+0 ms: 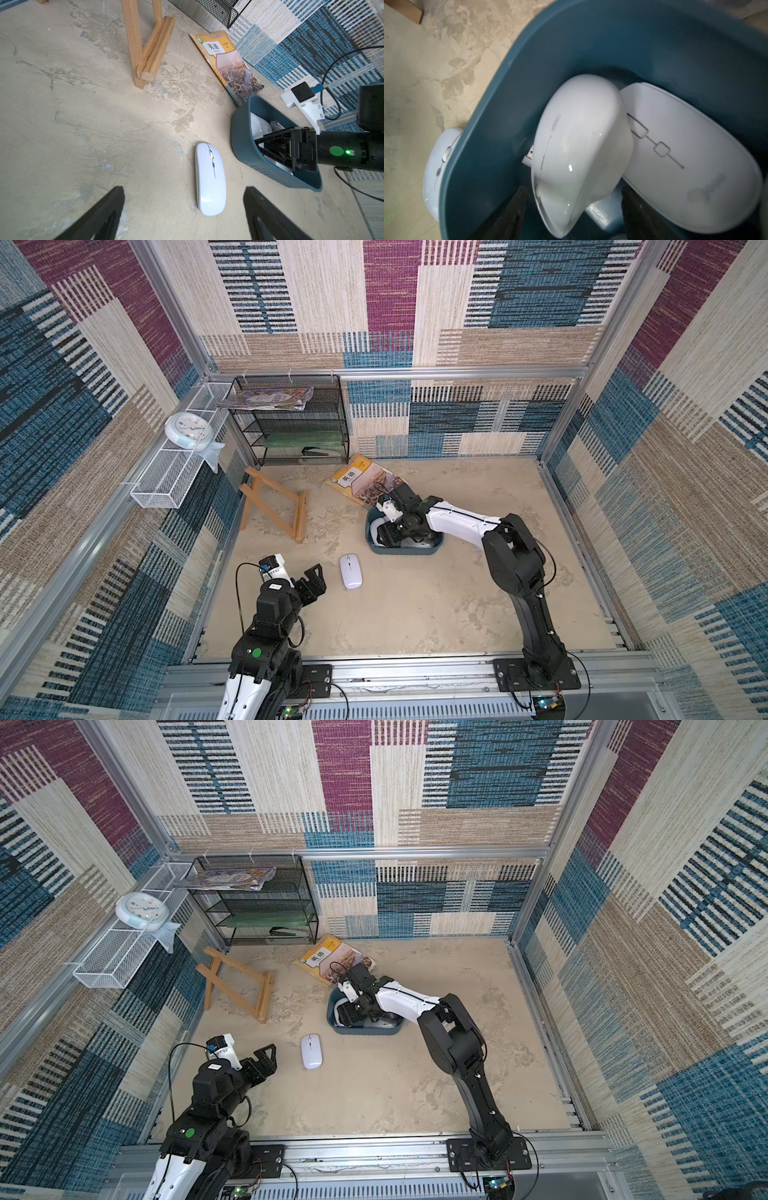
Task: Take out the mouse from the storage box
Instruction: Pick up the mouse from the storage box.
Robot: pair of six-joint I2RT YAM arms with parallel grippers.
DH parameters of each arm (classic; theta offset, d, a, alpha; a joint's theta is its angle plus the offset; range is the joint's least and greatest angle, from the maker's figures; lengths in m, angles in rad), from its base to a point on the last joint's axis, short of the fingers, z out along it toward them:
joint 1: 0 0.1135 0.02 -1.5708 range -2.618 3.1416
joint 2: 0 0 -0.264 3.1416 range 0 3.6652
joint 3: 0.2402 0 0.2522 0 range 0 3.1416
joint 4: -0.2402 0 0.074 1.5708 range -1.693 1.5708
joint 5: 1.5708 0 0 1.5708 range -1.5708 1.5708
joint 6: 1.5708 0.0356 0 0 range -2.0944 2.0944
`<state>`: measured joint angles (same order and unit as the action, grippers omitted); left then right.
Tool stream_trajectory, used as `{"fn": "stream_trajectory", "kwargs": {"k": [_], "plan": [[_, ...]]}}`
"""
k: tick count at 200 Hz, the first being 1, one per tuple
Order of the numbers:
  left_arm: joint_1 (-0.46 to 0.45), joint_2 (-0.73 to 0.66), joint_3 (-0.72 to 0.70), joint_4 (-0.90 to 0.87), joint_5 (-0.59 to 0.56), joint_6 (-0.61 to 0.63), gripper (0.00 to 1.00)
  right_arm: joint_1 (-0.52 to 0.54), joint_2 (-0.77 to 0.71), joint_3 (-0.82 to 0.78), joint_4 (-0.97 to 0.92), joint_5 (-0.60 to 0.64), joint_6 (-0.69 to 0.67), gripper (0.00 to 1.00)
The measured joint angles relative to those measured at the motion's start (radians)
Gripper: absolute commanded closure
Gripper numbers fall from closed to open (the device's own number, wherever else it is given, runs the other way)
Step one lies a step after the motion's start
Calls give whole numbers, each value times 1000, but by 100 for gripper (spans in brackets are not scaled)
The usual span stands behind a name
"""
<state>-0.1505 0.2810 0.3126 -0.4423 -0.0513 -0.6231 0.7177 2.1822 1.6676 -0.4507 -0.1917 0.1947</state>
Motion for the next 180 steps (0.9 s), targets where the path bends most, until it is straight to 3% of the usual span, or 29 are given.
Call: {"fn": "stream_trajectory", "kwargs": {"k": [89, 180], "plan": [[0, 13, -3, 16, 1, 0, 6, 2, 66, 74, 2, -11, 80, 21], [0, 14, -3, 24, 4, 0, 6, 10, 91, 103, 7, 53, 97, 55]]}}
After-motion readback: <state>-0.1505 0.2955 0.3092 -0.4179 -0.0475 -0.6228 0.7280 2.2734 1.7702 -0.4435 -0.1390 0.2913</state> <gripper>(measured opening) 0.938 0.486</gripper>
